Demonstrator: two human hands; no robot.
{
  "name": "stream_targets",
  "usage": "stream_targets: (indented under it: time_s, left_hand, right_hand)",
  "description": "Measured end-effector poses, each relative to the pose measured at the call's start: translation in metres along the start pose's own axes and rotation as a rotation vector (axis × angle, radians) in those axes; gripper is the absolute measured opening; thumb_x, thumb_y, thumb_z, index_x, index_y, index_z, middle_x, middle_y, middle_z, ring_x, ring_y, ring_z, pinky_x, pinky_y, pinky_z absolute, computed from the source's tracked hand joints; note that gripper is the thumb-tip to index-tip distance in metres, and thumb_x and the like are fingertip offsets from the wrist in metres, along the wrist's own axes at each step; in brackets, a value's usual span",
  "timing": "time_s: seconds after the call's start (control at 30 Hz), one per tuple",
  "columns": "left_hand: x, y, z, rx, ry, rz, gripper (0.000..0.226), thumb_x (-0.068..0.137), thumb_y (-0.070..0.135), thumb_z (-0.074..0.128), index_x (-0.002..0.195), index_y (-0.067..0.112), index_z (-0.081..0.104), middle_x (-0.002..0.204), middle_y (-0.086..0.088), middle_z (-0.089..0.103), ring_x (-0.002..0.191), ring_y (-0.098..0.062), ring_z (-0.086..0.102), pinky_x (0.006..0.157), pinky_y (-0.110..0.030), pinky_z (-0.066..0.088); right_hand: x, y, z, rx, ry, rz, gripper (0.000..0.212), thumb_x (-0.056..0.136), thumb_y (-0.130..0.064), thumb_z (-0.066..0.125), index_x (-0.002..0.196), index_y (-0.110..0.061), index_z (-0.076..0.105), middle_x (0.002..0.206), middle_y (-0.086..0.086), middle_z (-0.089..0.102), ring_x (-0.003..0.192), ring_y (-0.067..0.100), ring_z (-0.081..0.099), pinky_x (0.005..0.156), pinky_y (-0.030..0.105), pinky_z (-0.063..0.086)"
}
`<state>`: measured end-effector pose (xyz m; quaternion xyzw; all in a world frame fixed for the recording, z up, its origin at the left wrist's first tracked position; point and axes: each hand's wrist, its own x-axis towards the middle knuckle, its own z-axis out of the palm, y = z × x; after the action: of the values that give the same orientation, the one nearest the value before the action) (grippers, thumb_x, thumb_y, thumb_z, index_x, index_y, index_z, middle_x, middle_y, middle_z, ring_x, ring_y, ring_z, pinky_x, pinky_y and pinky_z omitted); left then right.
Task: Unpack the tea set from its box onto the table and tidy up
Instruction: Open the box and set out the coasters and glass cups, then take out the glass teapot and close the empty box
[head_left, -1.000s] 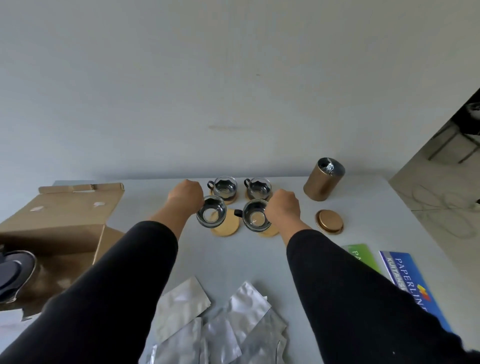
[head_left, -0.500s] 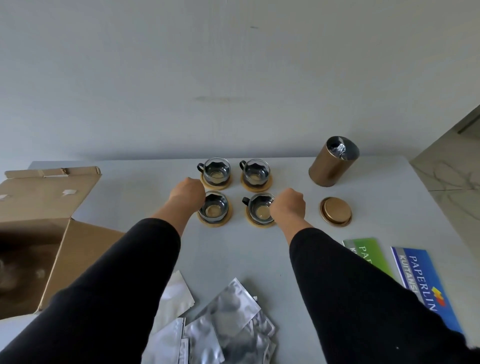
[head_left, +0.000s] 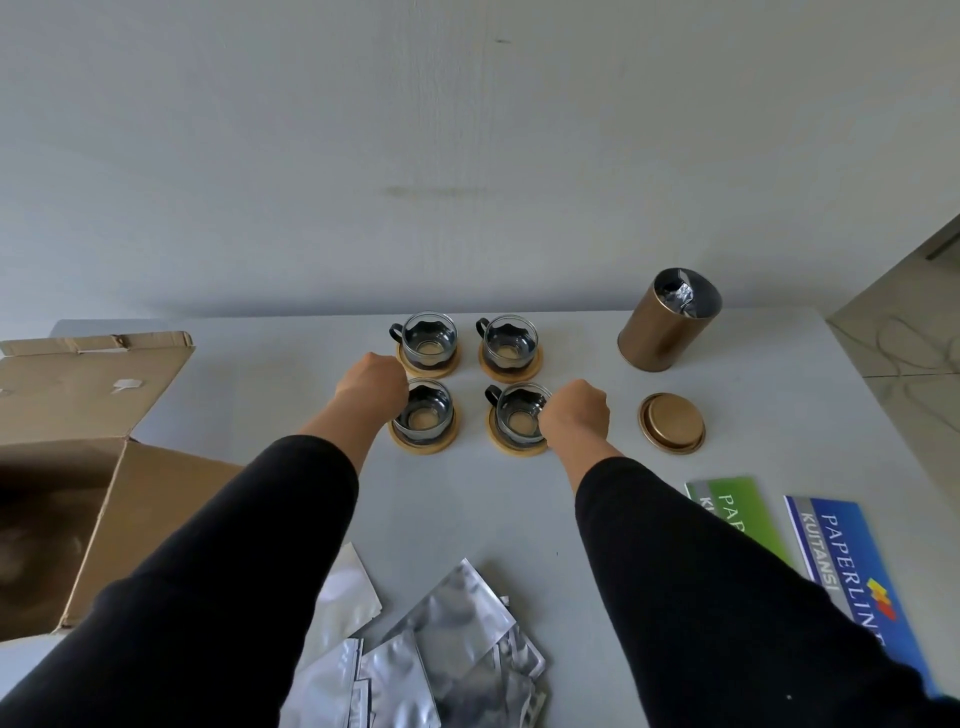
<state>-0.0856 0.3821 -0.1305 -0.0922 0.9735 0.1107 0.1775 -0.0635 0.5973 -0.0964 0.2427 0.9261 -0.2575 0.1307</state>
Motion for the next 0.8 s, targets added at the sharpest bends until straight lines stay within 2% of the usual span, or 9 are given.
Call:
stream_targets:
  time_s: [0.03, 0.13, 0.27, 0.47, 0.57, 0.67, 0.8]
  left_hand:
    - [0.0, -0.001, 0.0, -0.001, 0.006, 0.004, 0.026, 0.091, 0.011, 0.04, 0.069, 0.006, 0.053, 0.104, -0.013, 0.067, 0.077, -0.023, 0.052, 0.068, -0.028, 0.041]
    - [-0.004, 0.001, -0.001, 0.023, 0.033, 0.015, 0.028, 0.095, 0.017, 0.043, 0.107, 0.008, 0.067, 0.114, -0.011, 0.064, 0.1, -0.026, 0.06, 0.072, -0.028, 0.045]
    - [-0.013, 0.005, -0.008, -0.015, 0.053, 0.002, 0.035, 0.098, 0.025, 0.043, 0.129, 0.015, 0.055, 0.127, -0.013, 0.055, 0.111, -0.029, 0.058, 0.085, -0.033, 0.049]
    - [-0.033, -0.004, -0.03, -0.042, 0.114, 0.003, 0.035, 0.098, 0.021, 0.039, 0.128, 0.014, 0.055, 0.127, -0.013, 0.054, 0.109, -0.03, 0.058, 0.082, -0.033, 0.048]
    - [-0.049, -0.019, -0.048, -0.025, 0.13, 0.002, 0.036, 0.1, 0.019, 0.036, 0.13, 0.013, 0.054, 0.129, -0.012, 0.052, 0.111, -0.029, 0.057, 0.081, -0.033, 0.046]
    - [-0.067, -0.049, -0.067, -0.032, 0.166, -0.023, 0.035, 0.1, 0.019, 0.036, 0.128, 0.012, 0.056, 0.129, -0.012, 0.052, 0.111, -0.03, 0.056, 0.079, -0.032, 0.044]
    - [-0.099, -0.111, -0.097, -0.019, 0.234, -0.064, 0.033, 0.099, 0.016, 0.036, 0.122, 0.009, 0.06, 0.125, -0.012, 0.056, 0.11, -0.03, 0.058, 0.086, -0.034, 0.048]
  right_hand:
    - [0.0, 0.001, 0.001, -0.004, -0.008, 0.0, 0.022, 0.093, -0.005, 0.055, 0.112, 0.003, 0.063, 0.114, 0.02, 0.066, 0.105, 0.032, 0.065, 0.086, 0.033, 0.053]
    - [0.0, 0.002, 0.0, -0.006, 0.012, -0.027, 0.022, 0.093, -0.005, 0.055, 0.112, 0.002, 0.063, 0.114, 0.019, 0.066, 0.106, 0.032, 0.065, 0.086, 0.033, 0.053]
    - [-0.005, -0.005, -0.007, -0.045, 0.045, -0.084, 0.02, 0.093, -0.005, 0.053, 0.11, 0.0, 0.063, 0.114, 0.018, 0.065, 0.106, 0.031, 0.063, 0.082, 0.033, 0.052]
    - [-0.024, -0.032, -0.02, -0.044, 0.103, -0.176, 0.022, 0.093, -0.003, 0.049, 0.111, -0.001, 0.062, 0.115, 0.017, 0.064, 0.106, 0.032, 0.062, 0.08, 0.034, 0.051]
    - [-0.044, -0.054, -0.022, -0.036, 0.12, -0.237, 0.024, 0.092, -0.003, 0.05, 0.112, 0.0, 0.062, 0.118, 0.017, 0.063, 0.109, 0.033, 0.061, 0.085, 0.036, 0.051]
    - [-0.073, -0.081, -0.017, -0.039, 0.123, -0.313, 0.023, 0.09, -0.004, 0.05, 0.11, 0.0, 0.063, 0.118, 0.017, 0.063, 0.111, 0.034, 0.06, 0.09, 0.038, 0.051]
    - [-0.126, -0.123, 0.002, -0.032, 0.108, -0.403, 0.026, 0.09, -0.005, 0.051, 0.113, 0.002, 0.061, 0.121, 0.02, 0.062, 0.114, 0.036, 0.059, 0.089, 0.036, 0.05]
